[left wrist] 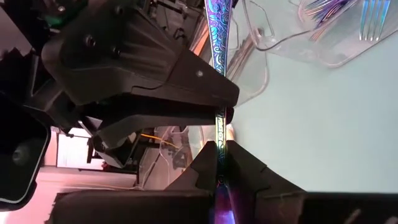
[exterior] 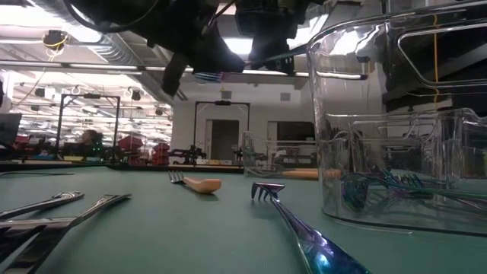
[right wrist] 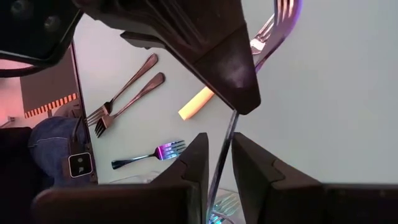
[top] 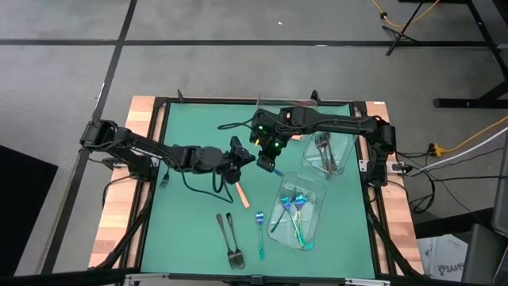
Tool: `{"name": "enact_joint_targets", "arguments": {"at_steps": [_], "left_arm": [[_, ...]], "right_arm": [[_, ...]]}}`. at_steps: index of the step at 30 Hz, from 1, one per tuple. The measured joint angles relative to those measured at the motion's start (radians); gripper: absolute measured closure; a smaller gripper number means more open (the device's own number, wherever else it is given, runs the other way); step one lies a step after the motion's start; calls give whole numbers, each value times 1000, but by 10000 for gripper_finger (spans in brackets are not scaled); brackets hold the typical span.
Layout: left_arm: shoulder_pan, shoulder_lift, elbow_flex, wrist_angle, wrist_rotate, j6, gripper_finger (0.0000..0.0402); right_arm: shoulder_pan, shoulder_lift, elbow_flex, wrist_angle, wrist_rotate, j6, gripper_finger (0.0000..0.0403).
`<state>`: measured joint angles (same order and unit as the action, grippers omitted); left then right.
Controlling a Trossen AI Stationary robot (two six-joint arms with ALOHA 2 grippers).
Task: Sort silverware by color (type)
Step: Put the blue fork into the bottom transparent bin
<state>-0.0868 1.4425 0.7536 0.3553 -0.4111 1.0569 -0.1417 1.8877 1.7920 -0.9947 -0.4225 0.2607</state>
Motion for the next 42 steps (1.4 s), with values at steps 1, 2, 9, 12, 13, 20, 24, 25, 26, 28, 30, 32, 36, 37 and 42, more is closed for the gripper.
{"name": "enact_joint_targets", "arguments": {"at_steps": [1, 2, 9, 12, 13, 20, 24, 25, 26, 28, 30, 32, 36, 37, 42], "left_arm": [[3, 0, 0, 0, 2, 0, 390], [5, 0, 0, 0, 2, 0, 390], [11, 0, 0, -1, 2, -1, 390], [11, 0, 0, -1, 1, -1, 390], [11, 0, 0, -2, 1, -1, 390], [11, 0, 0, 0, 10, -2, 361], [8, 0, 0, 0, 9, -2, 340], [7, 0, 0, 0, 10, -2, 336], [3, 0, 0, 0, 10, -3, 333], [-4, 0, 0, 0, 10, -2, 327], [-14, 0, 0, 0, 11, -2, 324], [-24, 0, 0, 4, 11, -4, 322], [-47, 0, 0, 50, 12, -30, 324], [-52, 0, 0, 60, 13, -38, 325], [-77, 0, 0, 72, 13, -115, 327]], "right_arm": [[0, 0, 0, 0, 1, 0, 350], [0, 0, 0, -1, 2, 0, 356], [-1, 0, 0, -2, 3, -2, 396], [-1, 0, 0, -1, 10, -3, 394], [-1, 0, 0, -1, 11, -3, 398], [-1, 0, 0, 0, 17, -5, 402], [0, 1, 0, 0, 41, -6, 402], [-1, 1, 0, -1, 49, -6, 402], [-2, 1, 0, -1, 57, -6, 402], [-2, 1, 0, -2, 77, -6, 402], [-2, 1, 0, -5, 99, -6, 403], [-3, 1, 0, -12, 118, -6, 403], [-3, 1, 0, -51, 155, -6, 403], [-3, -1, 0, -66, 162, -7, 403], [-11, -41, 0, -139, 176, -29, 403]]}}
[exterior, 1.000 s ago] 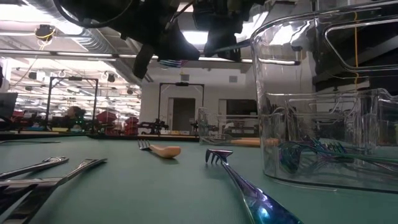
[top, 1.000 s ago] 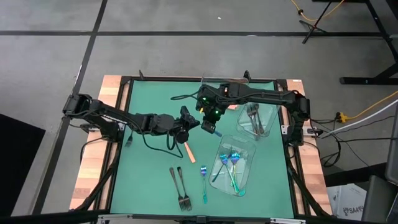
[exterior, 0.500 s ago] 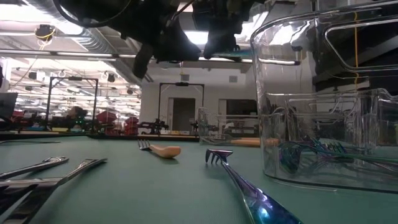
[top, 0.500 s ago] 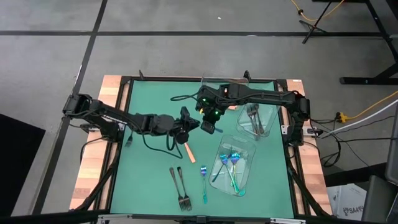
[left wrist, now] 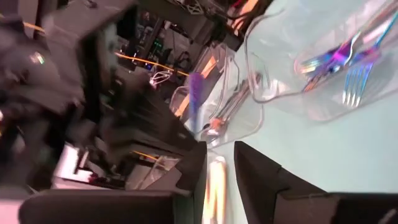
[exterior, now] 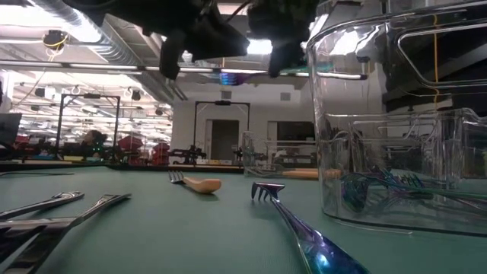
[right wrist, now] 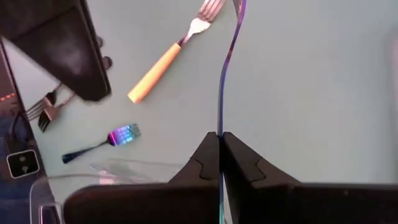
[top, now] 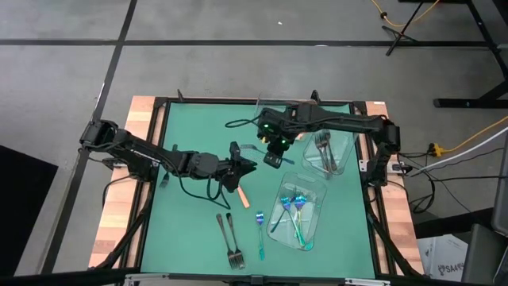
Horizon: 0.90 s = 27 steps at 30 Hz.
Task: Sort silverware by color (type)
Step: Put the blue fork into the bottom transparent bin
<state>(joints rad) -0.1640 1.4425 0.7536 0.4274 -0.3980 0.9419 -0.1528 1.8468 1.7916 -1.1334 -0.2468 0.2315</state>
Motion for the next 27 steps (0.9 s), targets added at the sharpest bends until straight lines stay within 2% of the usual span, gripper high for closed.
{"name": "enact_joint_targets", "arguments": {"at_steps": [3, 7, 12, 20, 27], "left_arm": [[-10, 0, 0, -7, 13, -101, 325], [-12, 0, 0, -51, 103, -233, 326], [-13, 0, 0, -108, 158, -310, 333], [-12, 0, 0, -156, 154, -366, 337], [-12, 0, 0, -162, 154, -367, 337]], "right_arm": [[1, -43, 0, -40, 44, 0, 403], [15, -98, 0, -109, 125, 60, 403], [86, -155, 0, -191, 234, 168, 403], [311, -207, 0, -242, 387, 434, 403], [540, -214, 0, -282, 578, 808, 403]]}}
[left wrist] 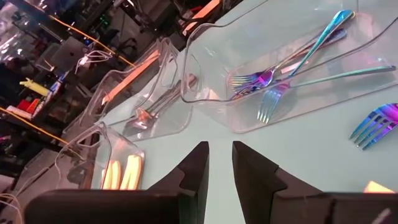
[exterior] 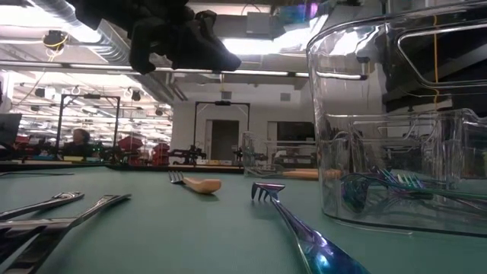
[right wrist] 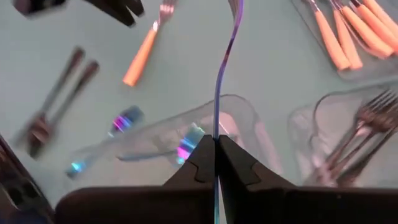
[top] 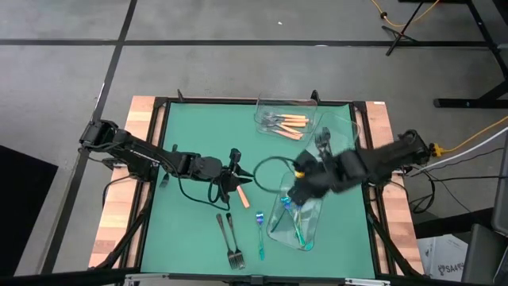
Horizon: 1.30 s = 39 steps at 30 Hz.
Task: Sort silverware by color (type)
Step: Put the blue fork into the bottom transparent bin
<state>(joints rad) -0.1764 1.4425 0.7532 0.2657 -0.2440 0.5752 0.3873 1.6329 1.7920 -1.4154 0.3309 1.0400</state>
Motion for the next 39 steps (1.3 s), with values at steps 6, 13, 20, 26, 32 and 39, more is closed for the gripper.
{"name": "enact_joint_targets", "arguments": {"at_steps": [6, 13, 20, 26, 32, 39], "left_arm": [[0, 0, 0, -5, 0, 0, 337], [0, 0, 0, -5, 0, 0, 337], [0, 0, 0, -5, 0, 0, 337], [0, 0, 0, -5, 0, 0, 337], [0, 0, 0, -5, 0, 0, 337], [0, 0, 0, -5, -1, 0, 337]], "right_arm": [[204, 33, 0, -1, 213, 392, 403], [341, 146, 0, -15, 323, 706, 403], [368, 254, 0, -53, 311, 901, 403], [367, 274, -104, 27, 274, 981, 403], [366, 275, -256, 189, 209, 1028, 403], [355, 275, -390, 300, 131, 1040, 403]]}}
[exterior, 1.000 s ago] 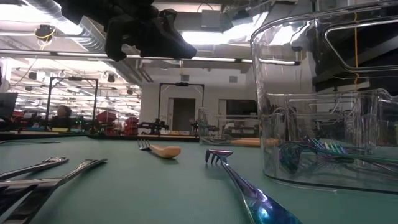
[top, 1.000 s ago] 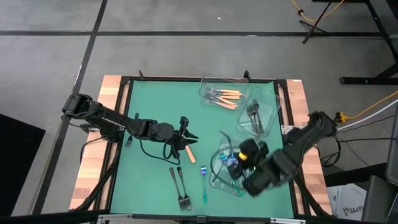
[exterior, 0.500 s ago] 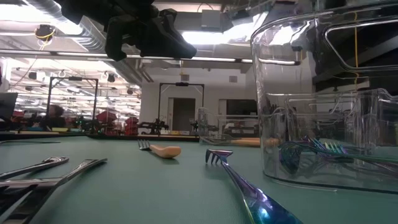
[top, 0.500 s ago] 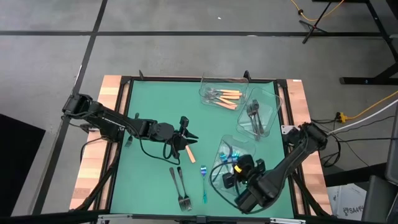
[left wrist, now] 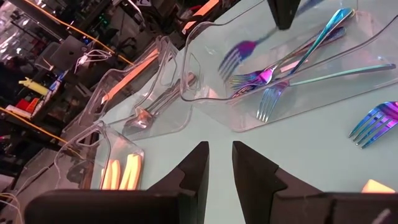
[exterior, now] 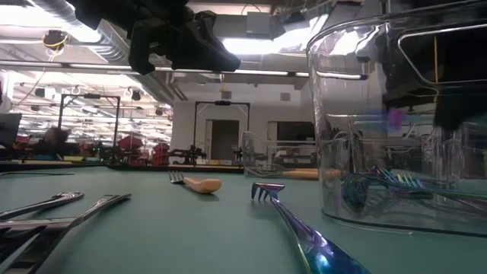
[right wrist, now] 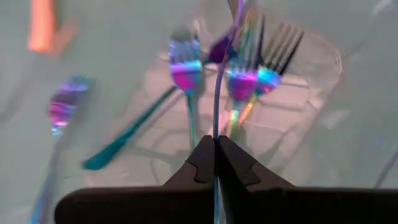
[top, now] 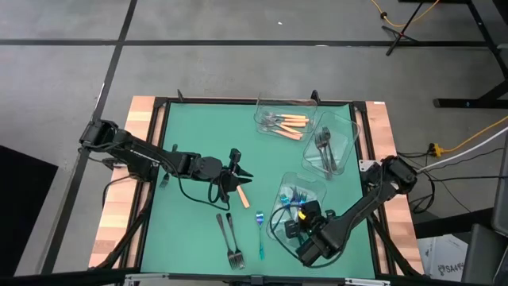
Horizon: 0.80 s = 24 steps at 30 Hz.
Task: Sort silverware by color (type)
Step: Put the blue fork into the bottom transparent bin
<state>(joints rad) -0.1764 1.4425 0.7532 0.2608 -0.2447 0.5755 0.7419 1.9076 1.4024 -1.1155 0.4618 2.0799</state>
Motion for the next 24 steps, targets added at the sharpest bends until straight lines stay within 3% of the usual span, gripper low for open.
{"name": "enact_joint_targets", "arguments": {"at_steps": [9, 24], "left_arm": [[0, 0, 0, 0, 0, 0, 337], [0, 0, 0, 0, 0, 0, 337]], "right_arm": [[-38, -1, -104, 198, -64, -64, 403], [-44, -1, -111, 205, -89, -69, 401]]}}
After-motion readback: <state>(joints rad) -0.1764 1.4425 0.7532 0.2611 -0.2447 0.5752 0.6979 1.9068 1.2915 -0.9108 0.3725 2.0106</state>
